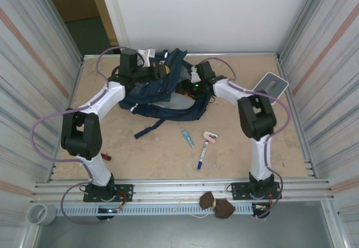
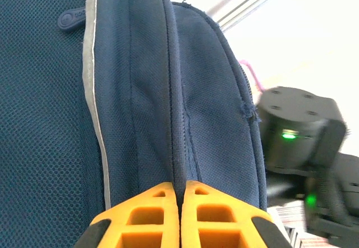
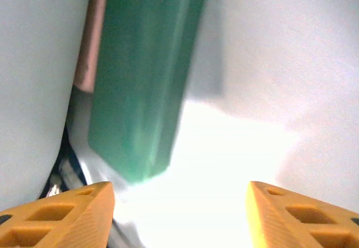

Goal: Pack the student bag

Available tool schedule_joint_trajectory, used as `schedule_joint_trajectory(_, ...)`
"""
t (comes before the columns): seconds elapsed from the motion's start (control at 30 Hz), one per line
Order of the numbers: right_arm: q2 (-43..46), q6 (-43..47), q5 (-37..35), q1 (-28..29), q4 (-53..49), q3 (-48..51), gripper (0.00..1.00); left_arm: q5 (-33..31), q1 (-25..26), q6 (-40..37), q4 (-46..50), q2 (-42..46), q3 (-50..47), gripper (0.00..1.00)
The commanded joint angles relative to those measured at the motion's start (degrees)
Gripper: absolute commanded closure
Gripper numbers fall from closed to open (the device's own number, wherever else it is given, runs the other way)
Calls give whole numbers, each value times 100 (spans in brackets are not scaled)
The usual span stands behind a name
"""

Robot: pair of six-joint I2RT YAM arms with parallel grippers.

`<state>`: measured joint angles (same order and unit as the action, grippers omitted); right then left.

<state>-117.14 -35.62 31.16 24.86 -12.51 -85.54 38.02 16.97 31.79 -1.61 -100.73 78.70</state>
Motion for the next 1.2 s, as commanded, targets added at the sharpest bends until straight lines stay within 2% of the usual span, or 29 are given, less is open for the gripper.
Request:
schedule_joint_trajectory(0.0, 1237, 125, -230, -372, 338, 784, 35, -361, 182, -68, -193, 14, -91, 99)
schedule_joint_trajectory(0.1, 2082, 273, -801, -618, 109, 1538, 30, -641, 461, -346, 78, -305, 18, 90)
schedule_joint_trajectory(0.23, 2928, 333, -1671, -771, -288, 2155, 25, -893, 749, -1054, 1086, -606, 537, 65)
schedule_joint_trajectory(0.3, 3211, 336, -1793, -638, -258, 2386, 24, -1229, 790, -1389, 1160, -306, 333, 53)
schedule_joint_trajectory(0.4, 3345, 310, -2118, -213, -163, 2613, 19, -2081, 749, -1640, 879, 524, -443, 41)
schedule_joint_trajectory(0.47, 3208, 235, -2481, 36, -113, 2673, 16, -2557, 613, -1576, 673, 1098, -1056, 36)
schedule_joint_trajectory(0.53, 2959, 13, -2569, 74, -18, 2675, 13, -2741, 374, -1312, 609, 1498, -1530, 35)
schedule_joint_trajectory(0.7, 2057, -209, -2530, 216, 345, 2456, 13, -2650, -405, -638, 794, 2009, -2306, 34)
schedule_joint_trajectory(0.8, 1519, -185, -2622, 213, 282, 2257, 20, -2634, -631, -535, 836, 2314, -2643, 34)
schedule_joint_trajectory(0.93, 1220, -15, -2702, -43, 112, 2293, 44, -2675, -638, -697, 1294, 2678, -2751, 33)
schedule_joint_trajectory(1.03, 1289, 193, -2837, -359, -103, 2442, 59, -2645, -597, -896, 1391, 3015, -2899, 33)
schedule_joint_trajectory(1.17, 1334, 559, -3112, -914, -502, 2384, 65, -2893, -281, -1534, 1378, 3313, -2929, 33)
